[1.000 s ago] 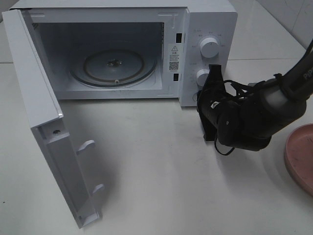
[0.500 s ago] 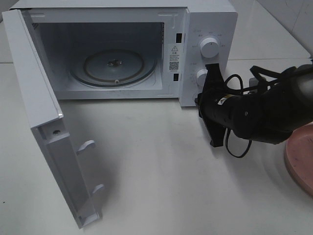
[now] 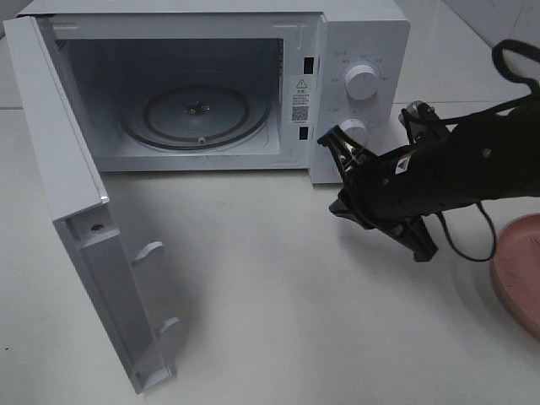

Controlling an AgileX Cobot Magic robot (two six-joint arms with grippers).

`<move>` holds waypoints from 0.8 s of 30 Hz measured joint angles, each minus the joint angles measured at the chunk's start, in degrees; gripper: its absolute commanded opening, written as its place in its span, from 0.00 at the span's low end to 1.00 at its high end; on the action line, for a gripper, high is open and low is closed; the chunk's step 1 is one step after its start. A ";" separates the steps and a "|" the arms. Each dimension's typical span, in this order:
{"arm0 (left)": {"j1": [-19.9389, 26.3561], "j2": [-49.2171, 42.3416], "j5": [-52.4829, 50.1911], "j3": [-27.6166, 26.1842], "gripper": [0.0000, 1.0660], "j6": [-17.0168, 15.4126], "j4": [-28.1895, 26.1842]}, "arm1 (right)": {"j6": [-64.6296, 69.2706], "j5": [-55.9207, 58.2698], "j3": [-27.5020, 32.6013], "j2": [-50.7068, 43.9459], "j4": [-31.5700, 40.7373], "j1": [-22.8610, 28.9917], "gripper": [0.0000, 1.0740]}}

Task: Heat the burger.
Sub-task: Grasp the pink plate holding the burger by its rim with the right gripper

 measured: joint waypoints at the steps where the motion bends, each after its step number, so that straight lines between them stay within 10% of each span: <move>1: 0.00 0.00 0.00 0.00 0.77 0.00 0.00 | 0.00 0.00 0.00 0.00 0.00 0.00 0.01; 24: 0.00 0.00 0.00 0.00 0.77 0.00 0.00 | -42.17 36.50 0.00 -12.83 -10.08 -5.56 0.08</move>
